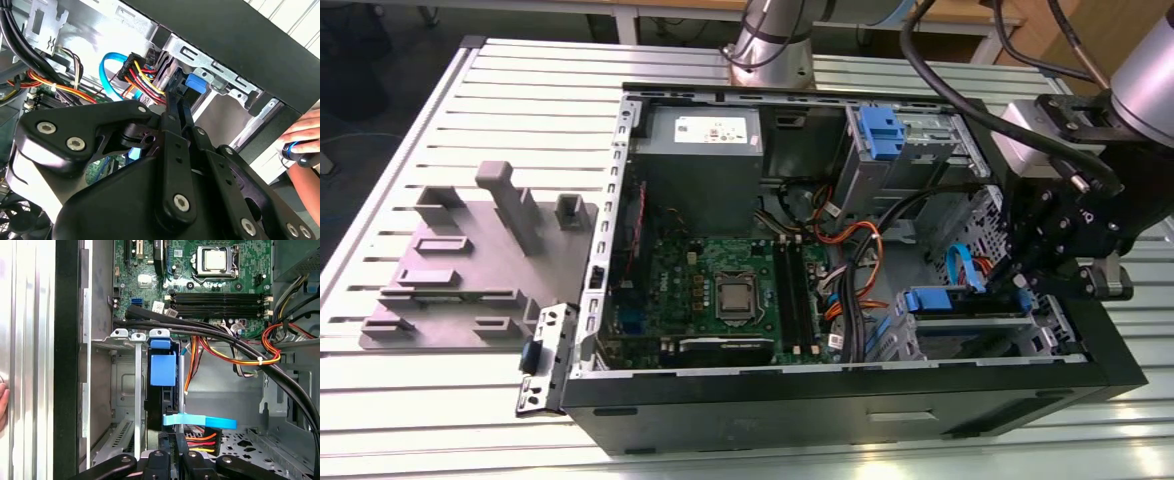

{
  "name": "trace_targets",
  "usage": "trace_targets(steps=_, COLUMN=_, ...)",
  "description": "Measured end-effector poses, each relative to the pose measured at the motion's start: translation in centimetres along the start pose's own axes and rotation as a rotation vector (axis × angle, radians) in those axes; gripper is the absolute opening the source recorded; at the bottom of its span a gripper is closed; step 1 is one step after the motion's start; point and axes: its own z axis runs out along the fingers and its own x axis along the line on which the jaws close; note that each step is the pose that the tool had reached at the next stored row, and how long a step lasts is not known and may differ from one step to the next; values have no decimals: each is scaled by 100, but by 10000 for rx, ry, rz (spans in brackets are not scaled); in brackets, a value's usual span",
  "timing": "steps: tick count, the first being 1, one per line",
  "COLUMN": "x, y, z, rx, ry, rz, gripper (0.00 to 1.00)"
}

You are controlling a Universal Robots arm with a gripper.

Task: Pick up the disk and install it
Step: 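Insert the second disk wire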

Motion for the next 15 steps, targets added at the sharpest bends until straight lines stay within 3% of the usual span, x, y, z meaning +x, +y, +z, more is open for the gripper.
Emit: trace_targets(steps=15, x=0, y=19, z=31, rx=0, ry=-2, rz=15, gripper=16)
